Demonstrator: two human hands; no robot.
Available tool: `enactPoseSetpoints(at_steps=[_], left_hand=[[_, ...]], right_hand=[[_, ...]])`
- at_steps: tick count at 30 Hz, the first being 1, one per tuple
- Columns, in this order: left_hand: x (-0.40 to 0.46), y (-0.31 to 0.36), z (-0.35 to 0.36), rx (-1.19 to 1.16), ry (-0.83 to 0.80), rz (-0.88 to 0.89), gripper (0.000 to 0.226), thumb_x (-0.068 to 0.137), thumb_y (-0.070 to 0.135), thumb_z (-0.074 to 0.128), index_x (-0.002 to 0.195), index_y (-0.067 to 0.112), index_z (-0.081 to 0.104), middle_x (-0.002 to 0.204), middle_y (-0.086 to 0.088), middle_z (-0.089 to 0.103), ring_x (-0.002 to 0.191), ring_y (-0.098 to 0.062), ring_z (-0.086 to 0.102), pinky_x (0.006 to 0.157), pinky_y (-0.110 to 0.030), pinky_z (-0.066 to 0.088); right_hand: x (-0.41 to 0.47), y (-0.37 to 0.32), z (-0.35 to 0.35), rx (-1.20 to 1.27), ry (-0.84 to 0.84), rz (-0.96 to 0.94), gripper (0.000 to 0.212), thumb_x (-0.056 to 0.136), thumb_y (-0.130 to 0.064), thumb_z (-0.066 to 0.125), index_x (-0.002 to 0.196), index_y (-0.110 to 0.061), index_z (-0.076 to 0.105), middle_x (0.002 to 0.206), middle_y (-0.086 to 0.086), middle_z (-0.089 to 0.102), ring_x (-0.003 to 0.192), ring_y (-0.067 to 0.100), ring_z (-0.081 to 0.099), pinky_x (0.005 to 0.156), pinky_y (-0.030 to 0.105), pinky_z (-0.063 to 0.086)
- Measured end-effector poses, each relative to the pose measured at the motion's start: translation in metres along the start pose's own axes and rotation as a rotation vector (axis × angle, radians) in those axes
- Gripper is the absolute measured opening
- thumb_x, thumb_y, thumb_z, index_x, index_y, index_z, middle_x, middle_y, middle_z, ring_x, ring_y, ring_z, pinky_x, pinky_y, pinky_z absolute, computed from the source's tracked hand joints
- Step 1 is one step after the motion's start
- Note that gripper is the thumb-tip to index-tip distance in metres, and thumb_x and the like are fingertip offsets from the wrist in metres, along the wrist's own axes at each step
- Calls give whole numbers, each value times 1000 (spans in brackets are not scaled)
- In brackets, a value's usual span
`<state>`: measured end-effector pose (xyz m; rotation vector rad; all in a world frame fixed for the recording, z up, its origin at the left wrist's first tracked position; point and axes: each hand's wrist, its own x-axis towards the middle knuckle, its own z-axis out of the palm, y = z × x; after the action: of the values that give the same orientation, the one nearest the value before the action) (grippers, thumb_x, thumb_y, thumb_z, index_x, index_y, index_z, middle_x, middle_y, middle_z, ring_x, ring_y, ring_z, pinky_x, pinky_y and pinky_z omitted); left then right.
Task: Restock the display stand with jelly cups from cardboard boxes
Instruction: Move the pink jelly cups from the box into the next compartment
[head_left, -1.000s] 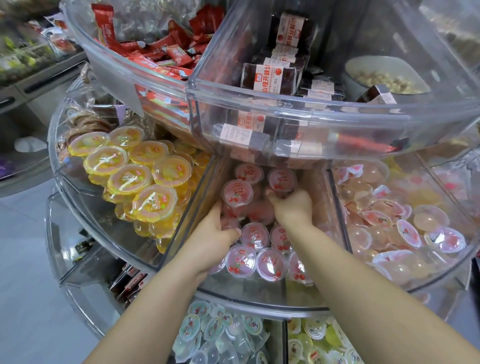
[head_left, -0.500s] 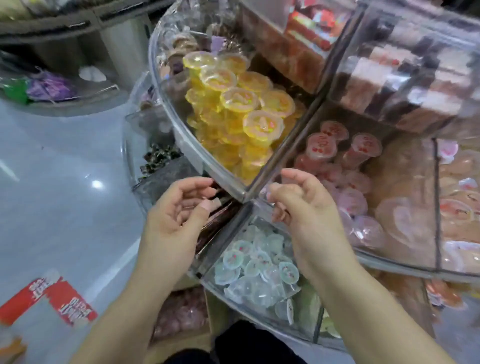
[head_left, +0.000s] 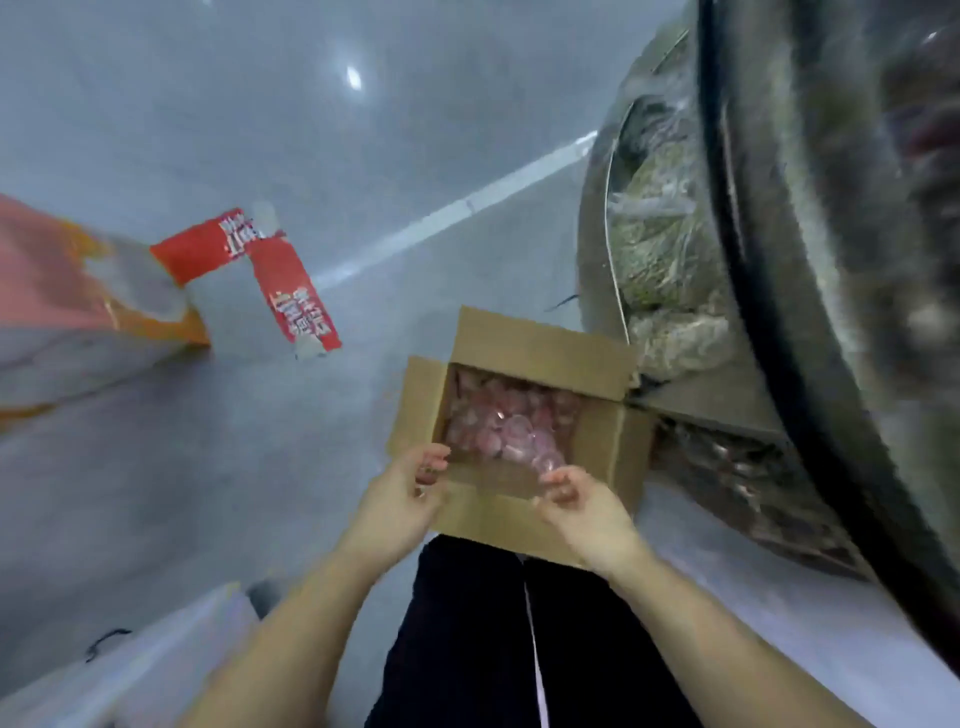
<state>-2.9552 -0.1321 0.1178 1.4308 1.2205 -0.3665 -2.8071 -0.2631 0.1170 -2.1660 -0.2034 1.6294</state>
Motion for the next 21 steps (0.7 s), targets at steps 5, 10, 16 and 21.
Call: enactPoseSetpoints(at_steps=[5, 10, 16, 21], left_hand=[[128, -75, 64, 51, -10, -109, 33, 86, 2, 58, 118, 3, 54, 110, -14, 60, 103, -29, 58, 91, -32, 45], [240, -108, 124, 148, -53, -177, 42, 80, 19, 65, 120, 9, 56, 116, -9, 61, 107, -29, 59, 90, -35, 49], [305, -134, 177, 386, -11, -309, 53, 84, 47, 59, 121, 9, 56, 127, -17, 56, 119, -33, 52, 97, -35, 42], [312, -141, 182, 453, 171, -335, 70, 70, 62, 65, 116, 10, 60, 124, -16, 59, 118, -33, 52, 96, -36, 42]], right_hand=[[159, 73, 19, -506, 29, 122, 24, 89, -22, 56, 109, -9, 60, 113, 16, 65, 105, 31, 60, 78, 28, 44], [265, 110, 25, -695, 24, 56, 57, 83, -19, 63, 134, -12, 38, 133, 20, 46, 119, 35, 50, 94, 32, 42], [310, 144, 54, -1034, 53, -87, 76, 86, -30, 61, 146, -33, 13, 145, 16, 24, 121, 34, 45, 94, 39, 42], [321, 142, 65, -1230, 341, -444, 37, 92, -30, 44, 128, -22, 43, 133, 12, 42, 117, 30, 40, 95, 41, 31]])
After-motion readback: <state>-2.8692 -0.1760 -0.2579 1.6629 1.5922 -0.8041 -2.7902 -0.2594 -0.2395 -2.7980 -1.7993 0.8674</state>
